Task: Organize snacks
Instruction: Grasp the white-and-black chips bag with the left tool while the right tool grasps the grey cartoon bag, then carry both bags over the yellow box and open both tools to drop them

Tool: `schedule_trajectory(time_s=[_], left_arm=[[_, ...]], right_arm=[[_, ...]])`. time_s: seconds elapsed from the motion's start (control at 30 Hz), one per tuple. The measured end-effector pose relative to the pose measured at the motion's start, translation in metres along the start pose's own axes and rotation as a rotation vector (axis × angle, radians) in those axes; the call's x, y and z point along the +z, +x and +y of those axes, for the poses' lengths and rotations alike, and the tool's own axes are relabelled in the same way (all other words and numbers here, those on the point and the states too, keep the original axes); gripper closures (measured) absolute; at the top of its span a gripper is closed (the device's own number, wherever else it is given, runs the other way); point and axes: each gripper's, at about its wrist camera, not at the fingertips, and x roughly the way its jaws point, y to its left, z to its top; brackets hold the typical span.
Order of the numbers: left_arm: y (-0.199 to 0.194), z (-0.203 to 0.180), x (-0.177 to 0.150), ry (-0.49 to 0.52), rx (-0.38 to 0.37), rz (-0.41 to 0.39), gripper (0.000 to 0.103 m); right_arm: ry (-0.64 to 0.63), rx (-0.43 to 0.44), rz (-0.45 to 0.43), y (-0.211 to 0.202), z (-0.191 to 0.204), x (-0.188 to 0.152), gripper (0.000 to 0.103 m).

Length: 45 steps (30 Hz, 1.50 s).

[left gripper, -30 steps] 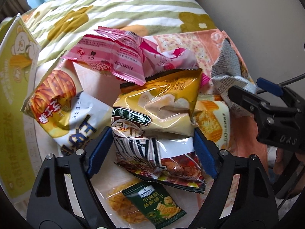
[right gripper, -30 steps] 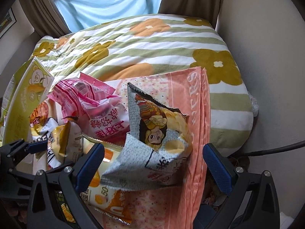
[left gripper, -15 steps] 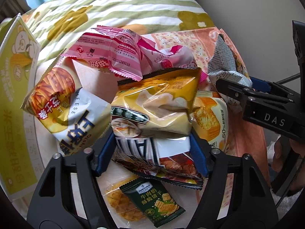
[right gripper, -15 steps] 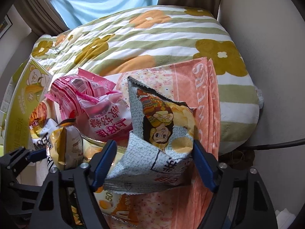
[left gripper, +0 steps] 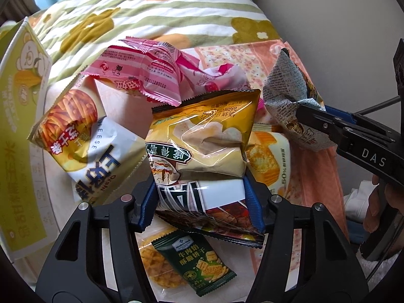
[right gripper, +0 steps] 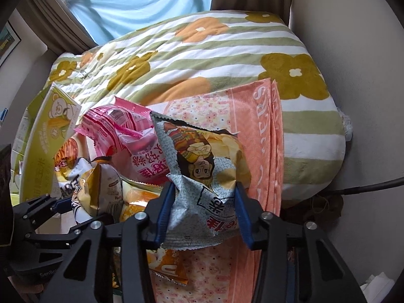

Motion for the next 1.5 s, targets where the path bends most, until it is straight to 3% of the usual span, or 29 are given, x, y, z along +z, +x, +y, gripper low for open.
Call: schedule_trajectory(time_s=[0.53, 0.83, 1.17, 1.5], left_arm=[[-0.054, -0.01, -0.007, 0.017, -0.044, -0.081, 0.047], [-0.106, 0.011, -0.013, 0.006, -0.054, -0.174, 0.047], [-0.194, 0.082, -0.008, -0.038, -0.007, -0.347, 0.047], [-0.25, 0.197, -0.012, -0.133, 0.071, -0.414, 0.047]], right_arm=[[0.027, 0.056, -0.088, -0.05, 0.005, -0.006, 0.063], [0.009, 0.059, -0.16, -0.084, 0.029, -0.002, 0.063], [-0.074, 0.116, -0.261, -0.12, 0.104, 0.019, 0.063], [-0.178, 0.233, -0.286, -0.112, 0.217, 0.045, 0.063]])
